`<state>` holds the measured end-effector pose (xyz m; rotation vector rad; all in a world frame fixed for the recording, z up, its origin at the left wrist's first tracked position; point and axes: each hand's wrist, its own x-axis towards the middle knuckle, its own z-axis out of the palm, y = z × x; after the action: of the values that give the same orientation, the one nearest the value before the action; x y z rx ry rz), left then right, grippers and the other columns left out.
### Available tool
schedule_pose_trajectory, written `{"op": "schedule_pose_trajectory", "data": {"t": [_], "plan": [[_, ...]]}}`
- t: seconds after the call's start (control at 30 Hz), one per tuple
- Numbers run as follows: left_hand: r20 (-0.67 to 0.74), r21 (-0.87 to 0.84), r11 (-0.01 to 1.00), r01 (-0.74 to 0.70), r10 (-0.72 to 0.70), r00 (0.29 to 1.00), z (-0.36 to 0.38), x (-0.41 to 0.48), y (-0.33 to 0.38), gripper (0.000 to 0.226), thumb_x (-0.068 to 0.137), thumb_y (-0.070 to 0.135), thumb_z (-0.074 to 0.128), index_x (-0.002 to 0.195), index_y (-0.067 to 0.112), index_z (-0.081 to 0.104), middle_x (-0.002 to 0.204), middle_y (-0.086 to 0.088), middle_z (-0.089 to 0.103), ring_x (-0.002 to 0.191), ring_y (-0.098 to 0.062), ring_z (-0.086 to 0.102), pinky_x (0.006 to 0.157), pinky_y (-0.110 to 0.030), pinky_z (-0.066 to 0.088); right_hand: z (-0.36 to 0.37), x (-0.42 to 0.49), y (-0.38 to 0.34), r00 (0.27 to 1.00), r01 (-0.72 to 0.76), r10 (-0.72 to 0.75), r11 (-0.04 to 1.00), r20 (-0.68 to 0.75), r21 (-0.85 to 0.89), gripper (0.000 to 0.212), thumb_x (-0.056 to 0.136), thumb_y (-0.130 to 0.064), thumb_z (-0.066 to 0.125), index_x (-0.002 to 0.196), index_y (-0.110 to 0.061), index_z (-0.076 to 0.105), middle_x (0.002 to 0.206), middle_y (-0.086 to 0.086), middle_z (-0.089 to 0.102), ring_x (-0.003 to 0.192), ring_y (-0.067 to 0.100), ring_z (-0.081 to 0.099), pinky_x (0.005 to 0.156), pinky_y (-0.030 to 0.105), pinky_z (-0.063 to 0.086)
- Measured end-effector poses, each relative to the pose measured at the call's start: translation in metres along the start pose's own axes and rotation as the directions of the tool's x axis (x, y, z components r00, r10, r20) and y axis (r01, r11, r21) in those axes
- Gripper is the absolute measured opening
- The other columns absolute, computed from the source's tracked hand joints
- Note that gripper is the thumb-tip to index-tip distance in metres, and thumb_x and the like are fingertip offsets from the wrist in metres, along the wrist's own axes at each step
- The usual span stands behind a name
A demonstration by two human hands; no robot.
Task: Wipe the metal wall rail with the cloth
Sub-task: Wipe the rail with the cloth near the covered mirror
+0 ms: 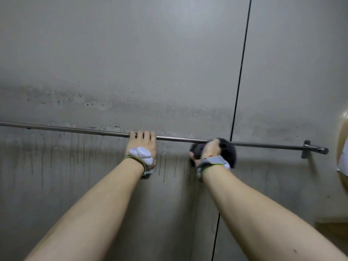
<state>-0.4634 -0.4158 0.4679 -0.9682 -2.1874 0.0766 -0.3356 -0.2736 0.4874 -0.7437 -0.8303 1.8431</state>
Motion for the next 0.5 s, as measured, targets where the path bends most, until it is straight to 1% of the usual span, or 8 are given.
{"op": "schedule_pose_trajectory", "data": {"t": [0.07,0.13,0.17,0.23,0.33,0.4,0.43,0.5], "plan": [[-0.001,0.008,1.0,-0.004,0.004,1.0,0.002,0.0,0.0,0.074,0.079,0.042,0.059,0.139,0.009,0.029,0.127,-0.01,0.047,0.115,-0.03,0.047,0.101,-0.045,0.032,0.033,-0.017,0.03,0.992,-0.079,0.08,0.997,0.098,-0.014,0.034,0.093,-0.038,0.032,0.09,-0.008,0.049,0.109,0.008,0.048,0.078,0.03,0.05,0.077,0.053,0.053],[-0.008,0.013,1.0,-0.009,0.009,1.0,0.004,0.0,-0.002,0.07,0.084,0.039,0.054,0.141,0.009,0.027,0.13,-0.01,0.046,0.118,-0.03,0.046,0.101,-0.044,0.032,0.056,-0.034,0.058,0.975,-0.036,0.065,0.99,0.211,-0.137,0.035,0.095,-0.035,0.03,0.111,-0.01,0.05,0.12,0.012,0.05,0.097,0.038,0.054,0.077,0.049,0.053],[-0.004,0.02,1.0,-0.013,0.013,1.0,0.003,0.0,-0.003,0.07,0.086,0.038,0.053,0.142,0.009,0.025,0.132,-0.01,0.045,0.119,-0.03,0.046,0.102,-0.044,0.032,0.064,-0.041,0.065,0.965,0.041,0.009,0.982,0.261,-0.182,0.041,0.098,-0.032,0.028,0.126,-0.009,0.047,0.13,0.016,0.05,0.112,0.04,0.053,0.086,0.047,0.052],[0.012,0.038,0.999,-0.02,0.02,1.0,0.001,0.0,-0.004,0.069,0.089,0.037,0.05,0.144,0.009,0.021,0.134,-0.011,0.044,0.121,-0.03,0.044,0.103,-0.043,0.032,0.068,-0.041,0.071,0.945,0.146,-0.043,0.942,0.323,-0.302,0.046,0.1,-0.027,0.025,0.137,-0.004,0.039,0.138,0.02,0.047,0.123,0.038,0.05,0.097,0.042,0.048],[0.025,0.053,0.999,-0.003,0.002,1.0,-0.001,-0.001,0.0,0.064,0.092,0.033,0.046,0.146,0.009,0.02,0.135,-0.013,0.043,0.124,-0.031,0.043,0.104,-0.043,0.033,0.05,-0.032,0.055,0.952,0.15,0.023,0.834,0.305,-0.532,0.046,0.1,-0.028,0.027,0.128,0.001,0.049,0.123,0.014,0.056,0.097,0.036,0.059,0.079,0.029,0.054],[0.05,0.056,0.998,0.015,-0.018,0.999,-0.001,-0.001,0.009,0.065,0.092,0.032,0.046,0.146,0.008,0.019,0.136,-0.014,0.042,0.125,-0.032,0.042,0.107,-0.046,0.032,0.024,-0.018,0.038,0.962,0.161,0.003,0.802,0.275,-0.575,0.05,0.101,-0.036,0.028,0.126,0.001,0.051,0.114,0.015,0.058,0.08,0.031,0.057,0.061,0.024,0.054],[0.054,0.063,0.998,0.028,-0.032,0.998,-0.001,-0.001,0.007,0.069,0.091,0.035,0.048,0.147,0.007,0.019,0.136,-0.014,0.042,0.125,-0.033,0.042,0.107,-0.046,0.032,0.015,-0.012,0.029,0.959,0.202,-0.034,0.779,0.282,-0.594,0.051,0.101,-0.037,0.028,0.128,0.0,0.051,0.117,0.018,0.059,0.086,0.031,0.057,0.065,0.027,0.054],[0.065,0.06,0.998,0.032,-0.036,0.997,-0.002,0.0,0.008,0.079,0.084,0.043,0.056,0.145,0.007,0.021,0.134,-0.014,0.043,0.122,-0.032,0.043,0.105,-0.045,0.034,-0.01,0.0,0.007,0.955,0.295,-0.174,0.57,0.238,-0.767,0.051,0.1,-0.037,0.03,0.119,0.001,0.058,0.107,0.018,0.063,0.093,0.033,0.058,0.077,0.031,0.048]]}}
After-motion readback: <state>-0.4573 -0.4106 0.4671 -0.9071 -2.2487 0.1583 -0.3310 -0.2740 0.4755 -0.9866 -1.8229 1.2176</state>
